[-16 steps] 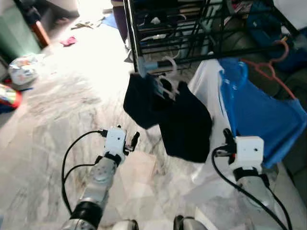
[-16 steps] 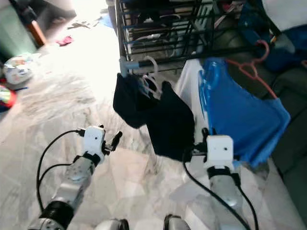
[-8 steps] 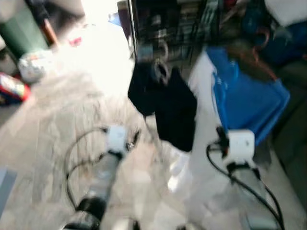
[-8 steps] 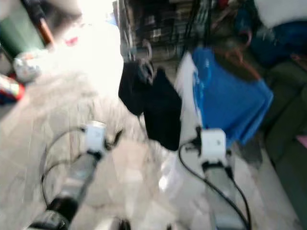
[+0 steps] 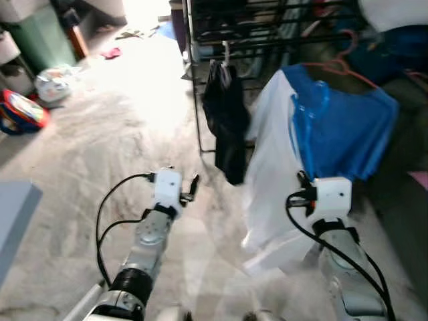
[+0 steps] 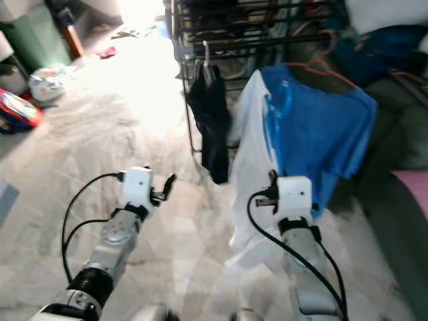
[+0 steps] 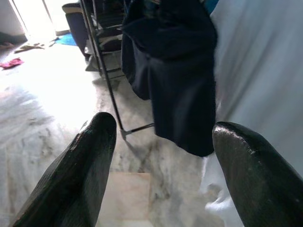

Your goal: Hang hanger

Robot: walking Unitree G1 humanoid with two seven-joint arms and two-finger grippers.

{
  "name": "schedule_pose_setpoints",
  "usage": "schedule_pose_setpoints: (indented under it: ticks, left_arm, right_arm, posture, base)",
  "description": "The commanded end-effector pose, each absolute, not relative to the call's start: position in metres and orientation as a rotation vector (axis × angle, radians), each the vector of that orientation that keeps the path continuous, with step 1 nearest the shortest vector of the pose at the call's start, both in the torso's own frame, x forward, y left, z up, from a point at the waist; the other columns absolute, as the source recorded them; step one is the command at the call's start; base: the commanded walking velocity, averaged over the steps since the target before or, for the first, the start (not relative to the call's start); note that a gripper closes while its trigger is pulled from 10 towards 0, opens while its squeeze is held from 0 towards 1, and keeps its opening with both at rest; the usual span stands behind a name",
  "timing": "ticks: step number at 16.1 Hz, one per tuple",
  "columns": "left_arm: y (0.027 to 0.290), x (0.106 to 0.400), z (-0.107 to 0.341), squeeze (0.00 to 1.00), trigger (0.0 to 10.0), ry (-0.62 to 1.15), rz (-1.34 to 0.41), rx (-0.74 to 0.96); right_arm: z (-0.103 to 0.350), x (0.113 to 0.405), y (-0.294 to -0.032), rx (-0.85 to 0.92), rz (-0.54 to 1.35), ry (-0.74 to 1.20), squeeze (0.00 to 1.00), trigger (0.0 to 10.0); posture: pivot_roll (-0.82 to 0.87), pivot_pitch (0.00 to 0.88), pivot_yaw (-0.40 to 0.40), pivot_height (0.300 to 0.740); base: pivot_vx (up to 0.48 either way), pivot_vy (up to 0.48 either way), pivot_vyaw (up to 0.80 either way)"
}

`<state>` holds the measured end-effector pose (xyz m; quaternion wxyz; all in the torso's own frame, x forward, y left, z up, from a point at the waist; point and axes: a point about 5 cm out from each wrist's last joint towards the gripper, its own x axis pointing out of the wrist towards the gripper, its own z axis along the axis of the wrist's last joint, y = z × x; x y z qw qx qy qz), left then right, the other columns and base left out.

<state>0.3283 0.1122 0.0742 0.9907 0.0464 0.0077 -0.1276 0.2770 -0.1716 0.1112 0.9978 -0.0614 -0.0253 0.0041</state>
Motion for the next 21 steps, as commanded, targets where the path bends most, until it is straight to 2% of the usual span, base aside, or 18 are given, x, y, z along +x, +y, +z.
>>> schedule_pose_setpoints:
  ticks: [1, 6, 10, 21]
  left_arm:
    - [0.125, 0.326, 0.067, 0.00, 10.0, 0.040, -0.220, 0.106]
    - [0.117, 0.320, 0.067, 0.00, 10.0, 0.005, -0.260, 0.103]
    - [0.117, 0.320, 0.067, 0.00, 10.0, 0.004, -0.275, 0.099]
    - [0.111, 0.318, 0.063, 0.00, 10.0, 0.017, -0.301, 0.097]
  right_arm:
    - [0.119, 0.278, -0.166, -0.107, 0.029, -0.100, 0.00, 10.0]
    - [0.117, 0.277, -0.167, -0.117, 0.044, -0.092, 0.00, 10.0]
    - [0.116, 0.275, -0.167, -0.128, 0.051, -0.090, 0.00, 10.0]
    - [0.112, 0.268, -0.160, -0.142, 0.116, -0.071, 0.00, 10.0]
  posture:
    - [-0.01, 0.114, 0.028, 0.740]
    - [-0.02, 0.121, 0.028, 0.740]
    - [-0.03, 0.124, 0.026, 0.740]
    - [-0.05, 0.136, 0.023, 0.740]
  base:
    - [-0.315, 0.000, 0.00]
    - [0.000, 0.000, 0.00]
    - [0.000, 0.000, 0.80]
    - [0.000, -0.300, 0.80]
